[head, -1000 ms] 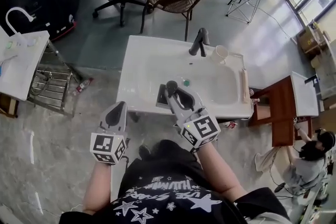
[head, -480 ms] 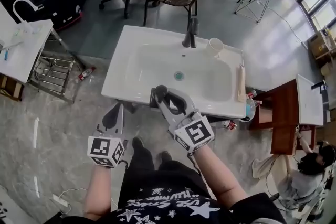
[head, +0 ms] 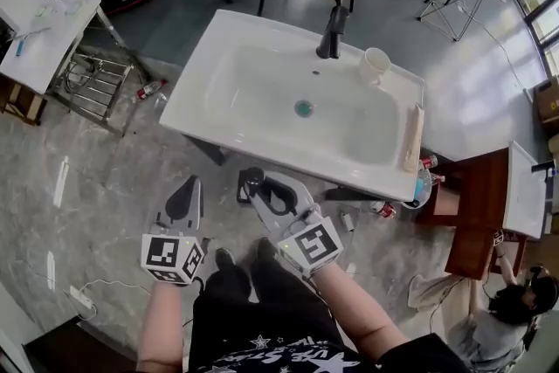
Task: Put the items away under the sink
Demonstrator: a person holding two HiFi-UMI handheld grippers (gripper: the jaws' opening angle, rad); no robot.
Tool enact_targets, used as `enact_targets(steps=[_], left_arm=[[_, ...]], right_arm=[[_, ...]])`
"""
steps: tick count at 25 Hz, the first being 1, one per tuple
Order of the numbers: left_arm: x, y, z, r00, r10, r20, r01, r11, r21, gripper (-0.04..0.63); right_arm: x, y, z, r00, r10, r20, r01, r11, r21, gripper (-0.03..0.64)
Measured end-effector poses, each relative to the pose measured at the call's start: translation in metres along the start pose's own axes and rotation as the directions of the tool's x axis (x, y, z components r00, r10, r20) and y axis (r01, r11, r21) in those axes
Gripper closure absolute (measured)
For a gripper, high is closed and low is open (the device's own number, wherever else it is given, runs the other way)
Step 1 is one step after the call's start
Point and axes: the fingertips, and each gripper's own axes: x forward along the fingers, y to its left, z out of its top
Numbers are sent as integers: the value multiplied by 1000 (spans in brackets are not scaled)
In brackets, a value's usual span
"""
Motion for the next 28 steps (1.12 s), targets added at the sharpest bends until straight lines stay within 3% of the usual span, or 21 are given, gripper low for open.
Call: enact_targets(steps=[6,12,18,28], left_arm=[[10,31,-44,999,29,15,-29,999,-13,586],[22,60,-108,998,3,56,-2,1000,-10,586],[53,82,-190,995,-66,71,67,998,-14,586],[131,110,-250,986,-92,137,90,996,22,586]], right_arm=[[24,20,-53,998,46,-31,-46,999,19,537],[49,16,-118,999,-19,43,18,999,32,537],[75,-5,-205,997,-72,22,73,997,-32,537],[126,-72,-291,988,-146,54,151,984,-91,537]])
